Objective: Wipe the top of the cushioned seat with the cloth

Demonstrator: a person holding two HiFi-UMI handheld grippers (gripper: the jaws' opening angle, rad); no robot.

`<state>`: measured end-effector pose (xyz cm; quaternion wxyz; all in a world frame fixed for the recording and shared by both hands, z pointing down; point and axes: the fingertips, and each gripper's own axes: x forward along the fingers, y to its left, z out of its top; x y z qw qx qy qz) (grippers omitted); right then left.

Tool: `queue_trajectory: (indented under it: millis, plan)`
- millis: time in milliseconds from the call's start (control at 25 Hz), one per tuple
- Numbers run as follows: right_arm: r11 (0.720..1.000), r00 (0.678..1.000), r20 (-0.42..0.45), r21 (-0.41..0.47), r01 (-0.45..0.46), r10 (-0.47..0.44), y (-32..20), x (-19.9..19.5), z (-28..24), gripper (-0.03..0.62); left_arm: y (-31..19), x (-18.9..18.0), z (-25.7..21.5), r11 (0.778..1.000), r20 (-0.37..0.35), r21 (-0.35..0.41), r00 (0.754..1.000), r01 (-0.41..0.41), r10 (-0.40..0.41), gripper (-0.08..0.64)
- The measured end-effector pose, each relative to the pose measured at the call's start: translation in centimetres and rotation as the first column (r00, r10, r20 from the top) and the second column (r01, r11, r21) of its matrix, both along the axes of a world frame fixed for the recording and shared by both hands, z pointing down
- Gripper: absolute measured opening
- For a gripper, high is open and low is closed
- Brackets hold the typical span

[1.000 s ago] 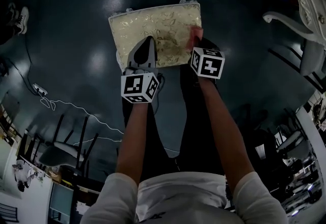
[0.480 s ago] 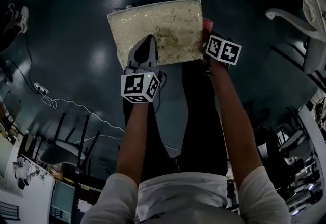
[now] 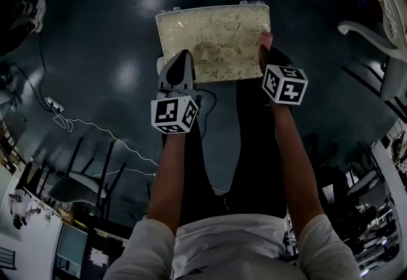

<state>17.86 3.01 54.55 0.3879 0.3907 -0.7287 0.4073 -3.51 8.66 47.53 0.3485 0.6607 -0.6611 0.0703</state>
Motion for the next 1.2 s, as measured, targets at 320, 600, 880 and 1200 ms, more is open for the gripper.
queue_trajectory:
  millis: [320, 600, 880, 1200]
  plan:
    - [0.98, 0.964, 0.25, -0.151, 0.133, -0.093, 10.4, -20.0, -1.2, 0.021, 3.5, -11.1, -1.5, 0.992, 0.044, 0.006, 0.991, 0.124, -0.124, 0.008]
    - [0.95, 0.972, 0.21, -0.268, 0.16, -0.104, 15.3, -29.7, 3.2, 0.021, 7.4, -16.3, -1.0, 0.987, 0.056, -0.015, 0.986, 0.161, -0.159, 0.008]
    - [0.945, 0.989, 0.05, -0.293, 0.148, -0.14, 15.3, -28.9, 5.4, 0.021, 8.5, -17.9, -0.3, 0.986, 0.06, -0.028, 0.985, 0.166, -0.164, 0.008]
    - [0.955, 0.984, 0.064, -0.239, 0.175, -0.164, 13.9, -24.3, 3.3, 0.021, 6.5, -14.5, -0.5, 0.993, 0.053, -0.023, 0.992, 0.119, -0.118, 0.008]
